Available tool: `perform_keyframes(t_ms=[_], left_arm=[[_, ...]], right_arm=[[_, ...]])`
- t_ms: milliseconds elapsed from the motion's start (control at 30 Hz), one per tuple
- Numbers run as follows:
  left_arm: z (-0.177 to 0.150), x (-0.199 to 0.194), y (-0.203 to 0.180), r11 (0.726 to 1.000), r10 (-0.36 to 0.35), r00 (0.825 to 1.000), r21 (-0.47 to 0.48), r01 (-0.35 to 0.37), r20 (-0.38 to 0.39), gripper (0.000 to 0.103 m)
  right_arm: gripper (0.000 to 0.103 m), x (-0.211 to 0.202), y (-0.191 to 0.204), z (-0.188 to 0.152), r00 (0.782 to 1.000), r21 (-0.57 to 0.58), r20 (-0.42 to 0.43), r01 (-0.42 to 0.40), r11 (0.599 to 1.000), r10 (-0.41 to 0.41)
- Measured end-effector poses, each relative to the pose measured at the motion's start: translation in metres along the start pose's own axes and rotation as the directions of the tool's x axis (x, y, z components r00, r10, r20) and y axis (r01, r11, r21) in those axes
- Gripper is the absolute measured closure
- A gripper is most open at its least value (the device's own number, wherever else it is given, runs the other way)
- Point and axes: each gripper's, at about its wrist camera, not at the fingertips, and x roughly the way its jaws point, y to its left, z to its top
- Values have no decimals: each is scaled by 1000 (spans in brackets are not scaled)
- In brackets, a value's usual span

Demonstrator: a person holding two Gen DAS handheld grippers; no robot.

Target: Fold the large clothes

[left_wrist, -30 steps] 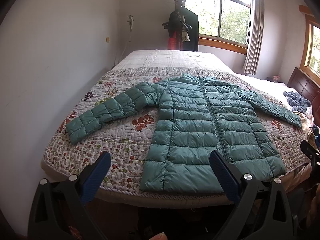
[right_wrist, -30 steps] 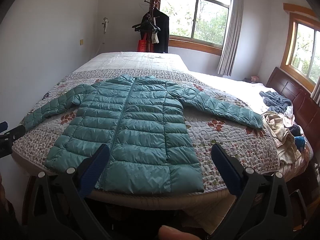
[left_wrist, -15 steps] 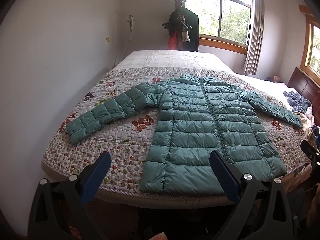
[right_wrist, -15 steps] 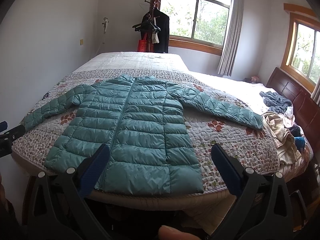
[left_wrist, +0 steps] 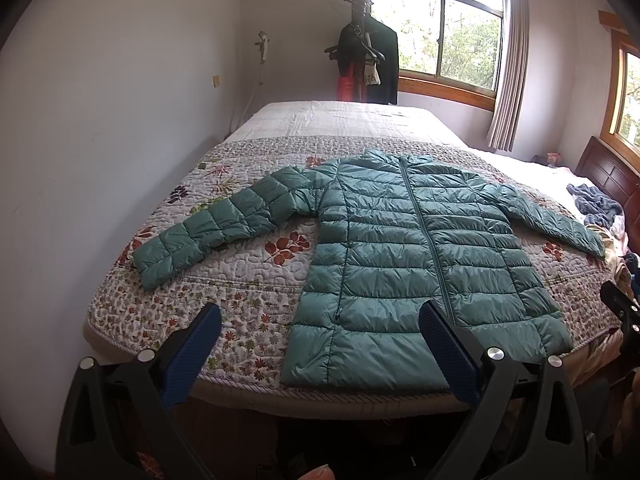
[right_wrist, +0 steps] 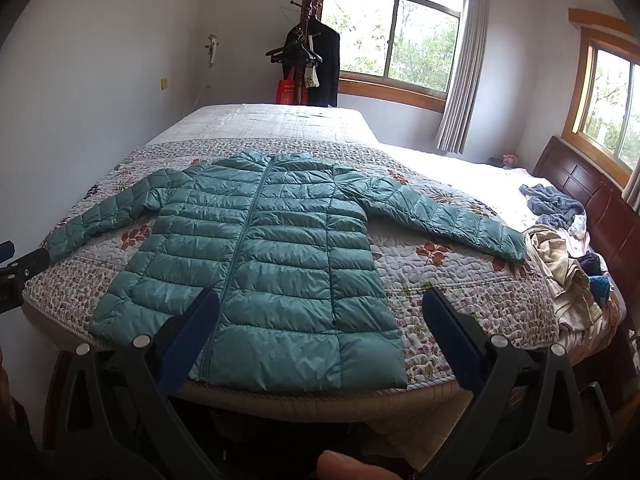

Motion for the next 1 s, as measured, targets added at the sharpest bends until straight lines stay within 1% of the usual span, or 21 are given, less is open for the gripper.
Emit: perform_keyframes(t_ms=[1000], left_arm=[[-1, 0, -1, 1000, 2, 1000, 2, -2, -1, 4]], right_arm=[[3, 5, -1, -1, 1000, 5, -8, -1, 1000, 1]])
